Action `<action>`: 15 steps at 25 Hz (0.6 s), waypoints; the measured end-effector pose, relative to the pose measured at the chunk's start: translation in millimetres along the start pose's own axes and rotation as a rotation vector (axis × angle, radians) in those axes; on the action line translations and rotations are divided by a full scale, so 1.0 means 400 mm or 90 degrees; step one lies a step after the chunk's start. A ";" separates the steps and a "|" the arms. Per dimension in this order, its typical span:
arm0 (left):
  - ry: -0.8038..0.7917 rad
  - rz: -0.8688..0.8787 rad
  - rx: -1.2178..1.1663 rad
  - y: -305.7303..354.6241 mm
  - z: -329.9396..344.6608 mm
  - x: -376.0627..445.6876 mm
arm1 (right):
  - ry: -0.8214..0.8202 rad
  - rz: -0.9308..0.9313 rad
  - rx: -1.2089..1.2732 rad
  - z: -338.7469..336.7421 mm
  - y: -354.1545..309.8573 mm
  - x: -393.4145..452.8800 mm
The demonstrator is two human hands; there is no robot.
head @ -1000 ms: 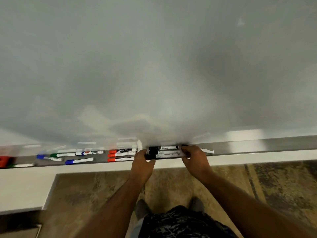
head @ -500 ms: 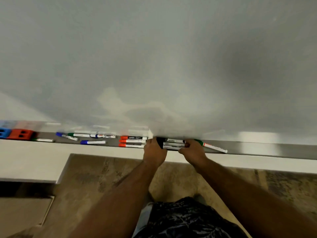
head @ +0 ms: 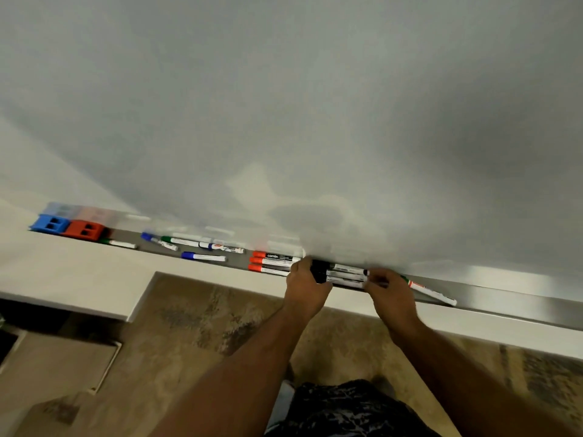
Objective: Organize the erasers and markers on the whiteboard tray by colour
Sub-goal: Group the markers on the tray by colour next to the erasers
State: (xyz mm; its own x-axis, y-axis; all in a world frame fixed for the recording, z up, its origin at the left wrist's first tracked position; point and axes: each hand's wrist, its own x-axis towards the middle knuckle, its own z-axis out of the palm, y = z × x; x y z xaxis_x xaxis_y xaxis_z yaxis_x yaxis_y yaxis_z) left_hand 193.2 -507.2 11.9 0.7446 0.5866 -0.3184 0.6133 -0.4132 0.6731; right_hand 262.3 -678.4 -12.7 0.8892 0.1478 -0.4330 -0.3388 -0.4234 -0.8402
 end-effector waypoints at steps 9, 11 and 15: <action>0.040 0.084 -0.145 -0.131 -0.169 0.016 | -0.109 -0.222 -0.066 0.223 -0.149 -0.072; 0.066 0.080 -0.139 -0.197 -0.247 0.038 | -0.140 -0.251 -0.090 0.322 -0.190 -0.087; 0.035 0.076 -0.110 -0.347 -0.438 0.114 | -0.148 -0.277 -0.125 0.538 -0.251 -0.114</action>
State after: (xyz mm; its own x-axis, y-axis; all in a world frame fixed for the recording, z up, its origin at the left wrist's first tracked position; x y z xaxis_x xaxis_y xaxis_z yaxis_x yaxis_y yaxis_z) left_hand 96.0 -301.2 20.9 0.7908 0.5800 -0.1956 0.4636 -0.3588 0.8101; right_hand 189.7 -450.1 21.1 0.8351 0.5326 -0.1376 0.1303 -0.4346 -0.8912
